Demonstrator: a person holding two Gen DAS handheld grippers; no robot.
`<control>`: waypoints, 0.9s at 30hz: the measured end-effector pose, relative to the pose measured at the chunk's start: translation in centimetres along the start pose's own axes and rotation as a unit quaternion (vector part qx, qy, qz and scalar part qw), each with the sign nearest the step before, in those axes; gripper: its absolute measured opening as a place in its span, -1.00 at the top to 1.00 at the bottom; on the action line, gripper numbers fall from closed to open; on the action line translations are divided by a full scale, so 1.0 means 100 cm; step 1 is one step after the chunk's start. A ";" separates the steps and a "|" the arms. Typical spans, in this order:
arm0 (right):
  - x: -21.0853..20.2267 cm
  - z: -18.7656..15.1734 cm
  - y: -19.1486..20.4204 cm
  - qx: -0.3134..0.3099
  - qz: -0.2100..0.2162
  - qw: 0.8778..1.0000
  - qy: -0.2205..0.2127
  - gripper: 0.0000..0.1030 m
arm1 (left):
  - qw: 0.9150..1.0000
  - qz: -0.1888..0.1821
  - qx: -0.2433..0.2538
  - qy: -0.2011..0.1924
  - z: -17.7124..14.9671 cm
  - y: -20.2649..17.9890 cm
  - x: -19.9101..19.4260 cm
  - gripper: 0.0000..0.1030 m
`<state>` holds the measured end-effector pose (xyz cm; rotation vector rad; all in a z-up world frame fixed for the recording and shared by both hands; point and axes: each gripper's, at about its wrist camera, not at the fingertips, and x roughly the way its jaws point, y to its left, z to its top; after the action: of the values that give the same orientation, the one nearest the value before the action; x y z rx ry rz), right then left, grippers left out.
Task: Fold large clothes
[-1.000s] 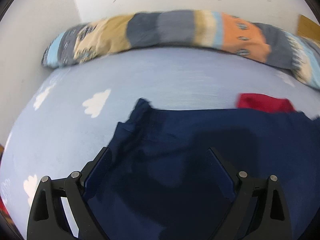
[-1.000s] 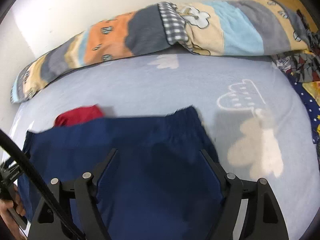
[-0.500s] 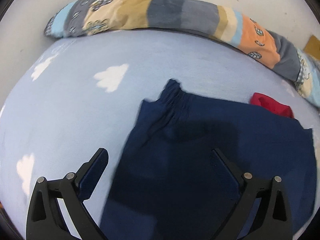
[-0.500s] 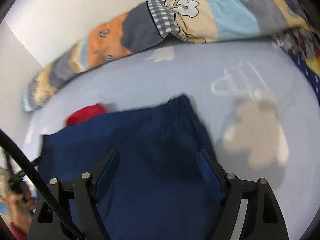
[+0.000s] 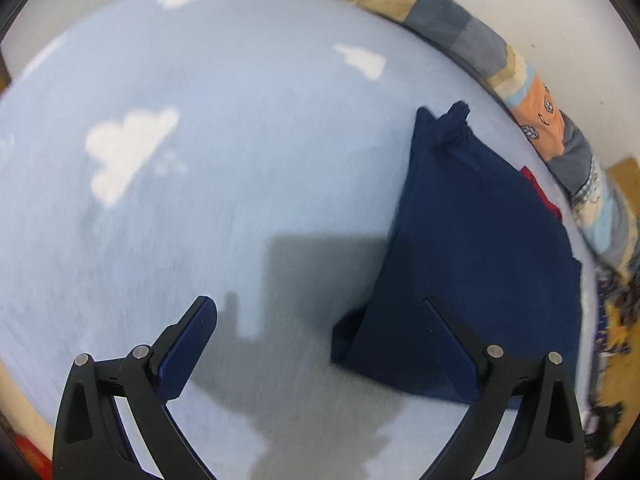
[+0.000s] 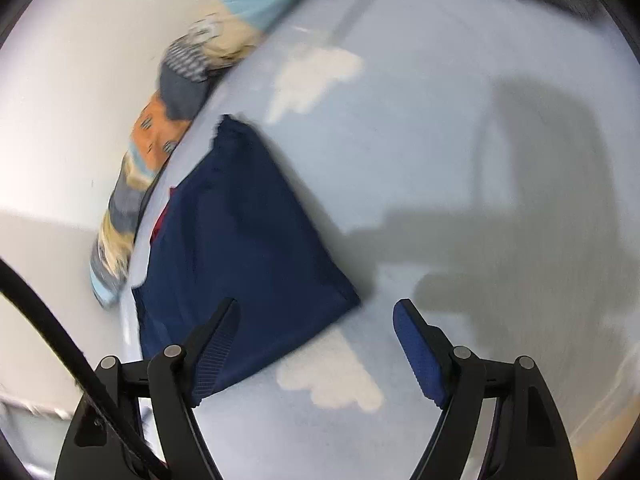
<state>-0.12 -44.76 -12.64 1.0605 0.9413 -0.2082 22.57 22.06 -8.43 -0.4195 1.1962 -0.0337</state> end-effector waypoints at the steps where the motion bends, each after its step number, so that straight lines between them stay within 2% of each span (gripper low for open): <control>1: 0.003 -0.002 -0.004 0.011 0.007 1.000 0.005 -0.62 | 1.000 -0.007 -0.009 0.008 -0.001 0.004 0.001 -0.95; 5: 0.016 0.001 -0.002 0.024 0.032 0.999 0.010 -0.55 | 0.998 -0.052 -0.028 0.030 -0.007 0.012 0.006 -0.92; 6: 0.021 0.001 0.001 0.020 0.032 0.999 0.014 -0.49 | 0.997 -0.057 -0.029 0.034 -0.008 0.012 0.009 -0.91; 8: 0.035 0.001 0.008 0.015 0.032 0.999 0.023 -0.20 | 0.996 -0.065 -0.032 0.043 -0.008 0.010 0.015 -0.82; 12: 0.053 -0.001 0.025 -0.007 0.027 0.999 0.016 -0.10 | 0.995 -0.088 -0.041 0.039 -0.002 0.005 0.022 -0.73; 13: 0.054 -0.001 0.027 -0.008 0.030 0.999 0.010 0.06 | 0.994 -0.096 -0.044 0.037 0.000 0.003 0.023 -0.70; 14: 0.055 -0.001 0.027 -0.008 0.031 0.999 0.008 0.35 | 0.992 -0.106 -0.046 0.040 0.001 0.001 0.026 -0.68; 15: 0.058 0.000 0.027 -0.009 0.036 0.999 0.008 0.45 | 0.990 -0.121 -0.047 0.046 0.002 -0.003 0.030 -0.56; 16: 0.059 -0.001 0.027 -0.012 0.039 0.999 0.008 0.57 | 0.989 -0.129 -0.043 0.052 0.002 -0.008 0.033 -0.33; 19: 0.053 -0.003 0.038 -0.041 0.032 0.999 -0.002 0.62 | 0.990 -0.127 -0.020 0.052 0.003 -0.023 0.040 0.24; 21: 0.050 -0.003 0.039 -0.044 0.035 0.998 -0.004 0.62 | 0.990 -0.132 -0.008 0.054 0.003 -0.029 0.043 0.51; 22: 0.049 -0.003 0.039 -0.045 0.037 0.998 -0.004 0.62 | 0.989 -0.140 -0.011 0.055 0.003 -0.029 0.044 0.61; 25: 0.047 -0.004 0.040 -0.046 0.039 0.998 -0.005 0.62 | 0.985 -0.166 -0.018 0.053 0.006 -0.029 0.040 0.68; 27: 0.047 -0.004 0.041 -0.053 0.032 0.998 -0.004 0.62 | 0.987 -0.155 0.002 0.048 0.006 -0.034 0.038 0.69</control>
<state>4.83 -41.05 -13.47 0.9896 0.9009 -0.1083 25.18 18.19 -10.47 -0.6039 1.2154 -0.3284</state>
